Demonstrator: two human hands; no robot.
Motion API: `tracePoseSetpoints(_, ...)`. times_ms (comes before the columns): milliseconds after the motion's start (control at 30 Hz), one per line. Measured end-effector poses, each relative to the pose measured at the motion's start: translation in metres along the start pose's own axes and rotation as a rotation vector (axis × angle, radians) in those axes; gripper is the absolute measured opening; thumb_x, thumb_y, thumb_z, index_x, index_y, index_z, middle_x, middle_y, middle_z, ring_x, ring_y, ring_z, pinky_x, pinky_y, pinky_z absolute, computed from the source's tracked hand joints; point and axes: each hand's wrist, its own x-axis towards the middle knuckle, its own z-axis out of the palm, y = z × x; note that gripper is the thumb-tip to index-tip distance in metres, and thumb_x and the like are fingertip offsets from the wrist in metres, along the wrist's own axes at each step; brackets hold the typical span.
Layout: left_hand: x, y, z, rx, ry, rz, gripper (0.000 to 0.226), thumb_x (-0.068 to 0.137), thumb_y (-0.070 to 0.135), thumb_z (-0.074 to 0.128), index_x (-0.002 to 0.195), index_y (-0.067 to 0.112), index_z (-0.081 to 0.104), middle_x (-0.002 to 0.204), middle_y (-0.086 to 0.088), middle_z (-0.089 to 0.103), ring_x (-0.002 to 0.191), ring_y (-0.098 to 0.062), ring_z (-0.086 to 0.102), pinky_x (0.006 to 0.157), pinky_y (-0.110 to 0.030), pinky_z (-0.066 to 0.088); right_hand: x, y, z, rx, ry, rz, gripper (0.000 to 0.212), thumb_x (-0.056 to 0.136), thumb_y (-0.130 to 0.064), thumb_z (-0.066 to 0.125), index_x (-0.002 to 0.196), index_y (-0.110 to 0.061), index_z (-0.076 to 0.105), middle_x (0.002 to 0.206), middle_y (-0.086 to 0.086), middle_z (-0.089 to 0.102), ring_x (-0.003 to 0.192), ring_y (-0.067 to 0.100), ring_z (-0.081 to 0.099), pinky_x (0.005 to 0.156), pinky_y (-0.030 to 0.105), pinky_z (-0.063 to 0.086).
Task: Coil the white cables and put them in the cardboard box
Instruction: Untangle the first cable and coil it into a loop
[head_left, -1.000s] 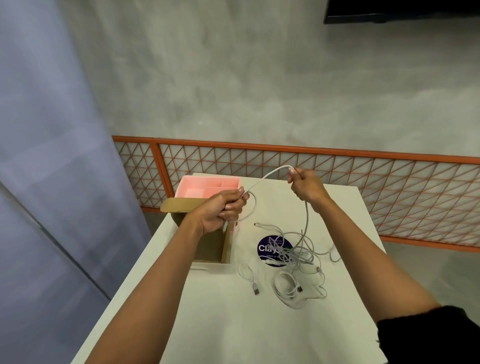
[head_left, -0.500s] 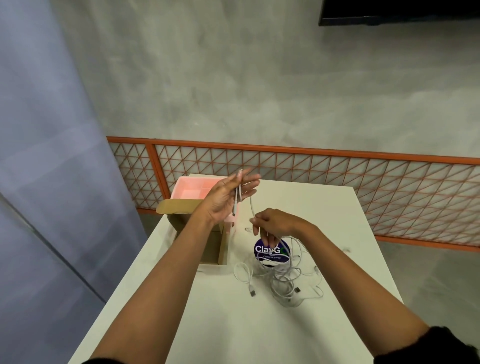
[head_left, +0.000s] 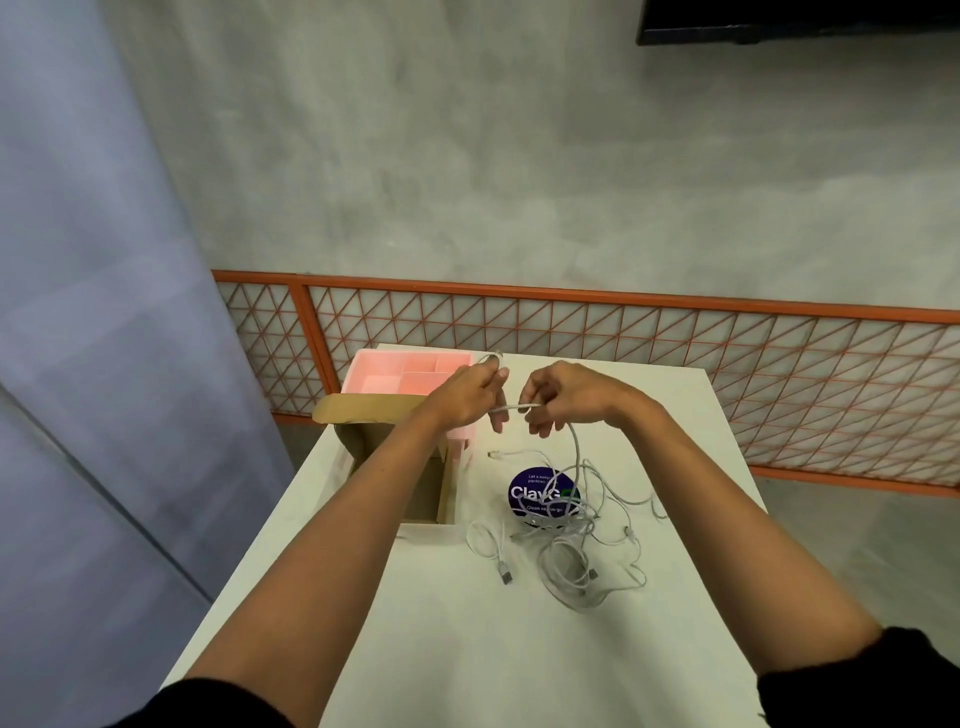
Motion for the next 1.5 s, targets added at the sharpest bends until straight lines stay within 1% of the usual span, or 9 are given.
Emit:
tracePoseSetpoints(100,0.002,0.005,-0.006,-0.05,0.033,-0.05,0.023,0.104,0.027,0.029,0.095,0.01,0.042,0.067,-0.005,0.061,0.053,-0.011,0.051,0.053,-0.014,0.041,0.004,0.005,-0.007,-0.001,0.107,0.027,0.006,0.086,-0.006,0.062,0.09,-0.009,0.061,0.077,0.006,0.068,0.066,0.013,0.064,0.063,0.021,0.049)
tracePoseSetpoints(300,0.006,0.014,-0.024,-0.353,0.049,-0.086,0.025,0.104,0.028,0.032,0.101,0.011,0.05,0.067,0.003,0.038,0.061,-0.007,0.041,0.069,-0.023,0.039,0.009,0.047,0.01,-0.107,0.202,0.039,0.016,0.092,-0.015,0.053,0.096,-0.008,0.067,0.088,0.003,0.068,0.084,0.016,0.062,0.073,0.025,0.047)
tracePoseSetpoints(433,-0.001,0.028,-0.039,-0.579,0.107,-0.088,0.036,0.104,0.026,0.033,0.132,0.009,0.048,0.059,0.005,0.034,0.054,-0.004,0.039,0.064,-0.018,0.039,0.011,0.081,0.036,-0.087,0.157,0.146,0.019,0.093,-0.009,0.051,0.097,-0.001,0.068,0.092,0.009,0.071,0.082,0.015,0.061,0.073,0.02,0.044)
tracePoseSetpoints(600,-0.008,0.026,-0.037,-0.641,0.067,-0.115,0.036,0.104,0.023,0.033,0.13,0.006,0.051,0.05,0.01,0.033,0.05,-0.006,0.033,0.058,-0.019,0.034,0.013,0.088,0.039,-0.058,0.301,0.134,0.034,0.1,-0.024,0.045,0.075,-0.012,0.064,0.079,0.006,0.072,0.075,0.023,0.068,0.079,0.032,0.05)
tracePoseSetpoints(733,-0.008,0.012,-0.03,-0.628,0.015,-0.158,0.037,0.104,0.023,0.032,0.126,0.002,0.052,0.049,0.011,0.033,0.045,-0.004,0.03,0.056,-0.021,0.03,0.014,0.065,0.012,-0.107,0.554,0.156,0.037,0.101,-0.042,0.029,0.085,-0.017,0.051,0.076,0.005,0.074,0.08,0.029,0.069,0.079,0.045,0.054)
tracePoseSetpoints(900,-0.008,-0.005,-0.026,-0.822,-0.008,-0.112,0.044,0.105,0.027,0.025,0.121,-0.002,0.053,0.05,0.009,0.033,0.041,-0.005,0.023,0.057,-0.022,0.029,0.014,0.044,-0.022,-0.046,0.578,0.128,0.043,0.098,-0.056,0.018,0.09,-0.023,0.045,0.074,0.005,0.072,0.073,0.026,0.069,0.075,0.048,0.056)
tracePoseSetpoints(1100,-0.014,-0.004,-0.03,-1.022,-0.096,-0.074,0.049,0.097,0.049,0.034,0.103,0.008,0.06,0.053,0.007,0.028,0.042,-0.006,0.022,0.067,-0.024,0.039,0.012,0.039,-0.028,0.229,0.541,0.043,0.041,0.102,-0.038,0.035,0.08,-0.009,0.055,0.072,0.015,0.07,0.069,0.035,0.069,0.067,0.039,0.052)
tracePoseSetpoints(1333,-0.018,-0.006,-0.03,-1.205,-0.24,-0.021,0.036,0.085,0.05,0.054,0.076,0.015,0.057,0.049,0.009,0.03,0.039,-0.005,0.02,0.06,-0.02,0.044,0.009,0.017,-0.048,0.101,0.847,-0.136,0.04,0.098,-0.039,0.044,0.079,-0.009,0.063,0.057,0.008,0.064,0.05,0.015,0.061,0.057,0.028,0.048)
tracePoseSetpoints(1500,-0.019,-0.002,-0.03,-1.385,-0.298,0.038,0.043,0.09,0.052,0.041,0.067,0.016,0.05,0.048,0.008,0.025,0.04,-0.007,0.014,0.059,-0.019,0.043,0.004,0.007,-0.053,0.101,0.685,-0.129,0.033,0.099,-0.03,0.048,0.084,-0.008,0.066,0.058,0.004,0.061,0.043,0.003,0.053,0.051,0.015,0.043)
